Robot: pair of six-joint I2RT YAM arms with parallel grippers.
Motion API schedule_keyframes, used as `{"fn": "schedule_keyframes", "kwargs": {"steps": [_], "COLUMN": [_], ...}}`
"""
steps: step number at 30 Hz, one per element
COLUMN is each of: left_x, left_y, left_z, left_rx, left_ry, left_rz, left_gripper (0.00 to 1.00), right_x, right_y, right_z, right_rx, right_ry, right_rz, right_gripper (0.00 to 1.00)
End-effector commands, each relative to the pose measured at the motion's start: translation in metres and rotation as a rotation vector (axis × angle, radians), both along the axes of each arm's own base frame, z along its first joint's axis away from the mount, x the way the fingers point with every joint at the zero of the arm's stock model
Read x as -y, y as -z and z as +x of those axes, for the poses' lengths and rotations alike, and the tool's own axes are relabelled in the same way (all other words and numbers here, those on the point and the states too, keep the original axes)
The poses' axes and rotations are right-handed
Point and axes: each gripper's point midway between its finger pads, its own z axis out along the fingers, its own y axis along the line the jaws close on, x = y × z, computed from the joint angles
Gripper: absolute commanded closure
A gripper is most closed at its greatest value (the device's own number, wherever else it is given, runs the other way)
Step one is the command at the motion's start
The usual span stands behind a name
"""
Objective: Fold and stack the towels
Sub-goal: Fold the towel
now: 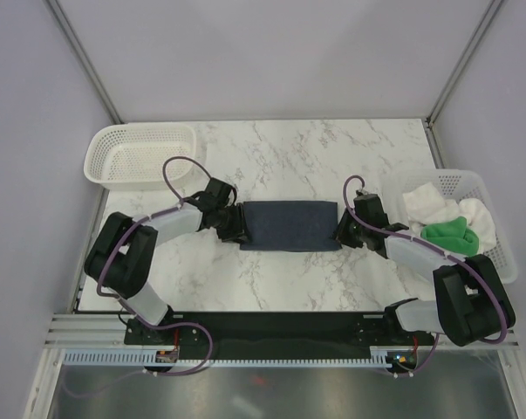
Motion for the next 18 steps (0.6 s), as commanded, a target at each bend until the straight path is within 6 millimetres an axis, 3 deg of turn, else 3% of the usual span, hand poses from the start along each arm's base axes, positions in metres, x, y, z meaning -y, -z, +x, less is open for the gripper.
{"fn": "schedule_keyframes", "kwargs": {"steps": [1,3,6,9,13,15,18], "left_x": [0.005,0.013,0.022,0.025,0.035,0.021,0.0], "left_y": [-0.027,-0.045,-0.057,-0.055,-0.051,-0.029,-0.008], "left_z": [0.016,0.022,0.022,0.016,0.012,0.009,0.005], "left_rx": [0.075,0.099,0.11,0.107,0.119,0.075,0.041], "left_ry": [-0.044,-0.035,-0.015,0.015,0.061,0.009,-0.053], "left_rz": [-0.034,-0.078,-0.118,-0.125,-0.158,-0.077,0.029], "left_gripper": [0.57,0.54,0.53,0.53,0.53,0.53,0.53], "right_x": [-0.005,-0.013,-0.026,-0.04,-0.067,-0.068,-0.047], "right_y": [-0.017,-0.034,-0.034,-0.032,-0.051,-0.038,0.004], "right_z": [0.008,0.016,0.012,0.005,0.004,-0.006,-0.019], "right_rx": [0.039,0.07,0.035,0.03,0.095,0.047,-0.036], "right_ry": [-0.027,-0.054,-0.104,-0.162,-0.271,-0.288,-0.221], "right_rz": [0.011,0.043,0.097,0.172,0.306,0.319,0.217], "right_gripper": [0.74,0.76,0.85,0.85,0.84,0.85,0.86]}}
